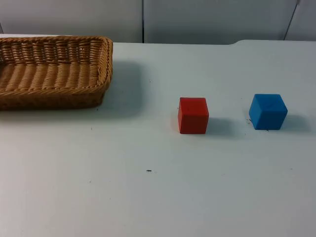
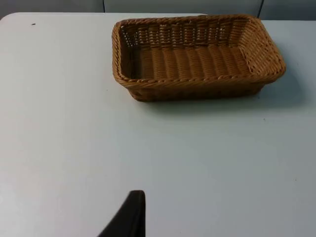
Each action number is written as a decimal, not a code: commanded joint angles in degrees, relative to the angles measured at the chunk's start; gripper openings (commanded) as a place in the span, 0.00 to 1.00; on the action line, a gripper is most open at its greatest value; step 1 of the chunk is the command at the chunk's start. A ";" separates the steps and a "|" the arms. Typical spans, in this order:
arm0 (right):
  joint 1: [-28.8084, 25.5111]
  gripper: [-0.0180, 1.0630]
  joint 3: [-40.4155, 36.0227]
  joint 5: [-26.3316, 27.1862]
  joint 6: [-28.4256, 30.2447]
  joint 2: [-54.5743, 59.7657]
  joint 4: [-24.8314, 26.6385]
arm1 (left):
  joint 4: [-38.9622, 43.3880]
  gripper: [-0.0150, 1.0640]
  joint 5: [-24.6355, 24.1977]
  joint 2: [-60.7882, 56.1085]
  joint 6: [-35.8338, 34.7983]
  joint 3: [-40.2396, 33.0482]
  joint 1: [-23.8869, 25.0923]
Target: Pick up the basket with the left hand and place the blue cube into the basket with the right hand.
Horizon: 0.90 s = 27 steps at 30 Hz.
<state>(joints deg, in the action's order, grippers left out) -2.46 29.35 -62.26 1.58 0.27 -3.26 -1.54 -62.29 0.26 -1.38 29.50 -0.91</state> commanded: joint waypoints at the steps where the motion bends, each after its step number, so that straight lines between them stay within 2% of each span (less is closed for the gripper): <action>1: -0.40 0.99 -0.22 0.57 0.03 -0.27 0.08 | -0.19 0.99 0.76 0.01 -0.13 -0.12 -0.42; 6: -0.40 0.99 -0.22 0.57 0.03 -0.27 0.08 | -1.26 0.99 1.98 6.90 -0.13 1.14 -0.42; 9: -0.40 0.99 -0.22 0.57 0.03 -0.27 0.08 | -2.43 0.99 7.54 12.89 -0.13 2.61 -0.42; 10: -0.40 0.99 -0.22 0.57 0.03 -0.27 0.08 | -2.43 0.99 7.54 12.89 -0.13 2.61 -0.42; 12: -0.40 0.99 -0.22 0.57 0.03 -0.27 0.08 | -3.16 0.99 14.29 16.30 0.28 3.31 -0.42; 14: -0.40 0.99 -0.22 0.57 0.03 -0.27 0.08 | -4.78 0.98 23.49 21.00 -1.41 3.41 -0.42; 15: -0.40 0.99 -0.22 0.57 0.03 -0.27 0.08 | -4.78 0.98 23.49 21.00 -1.41 3.41 -0.42; 18: -0.40 0.99 -0.22 0.57 0.03 -0.27 0.08 | -8.88 0.98 33.45 28.25 -5.81 3.41 -0.42; 19: -0.40 0.99 -0.22 0.57 0.03 -0.27 0.08 | -8.88 0.98 33.45 28.25 -5.81 3.41 -0.42; 23: -0.40 0.99 -0.22 0.57 0.03 -0.27 0.08 | -20.90 0.98 44.58 39.22 -8.00 3.41 -0.42; 25: -0.40 0.99 -0.22 0.57 0.03 -0.27 0.08 | -22.56 0.98 45.51 40.47 -7.66 3.41 -0.42; 27: -0.40 0.99 -0.22 0.57 0.03 -0.27 0.08 | -30.08 0.98 49.25 45.94 -3.78 3.55 -0.42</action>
<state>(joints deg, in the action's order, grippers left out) -2.46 29.35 -62.26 1.58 0.27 -3.26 -27.42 -16.17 44.62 -6.69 32.55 -0.91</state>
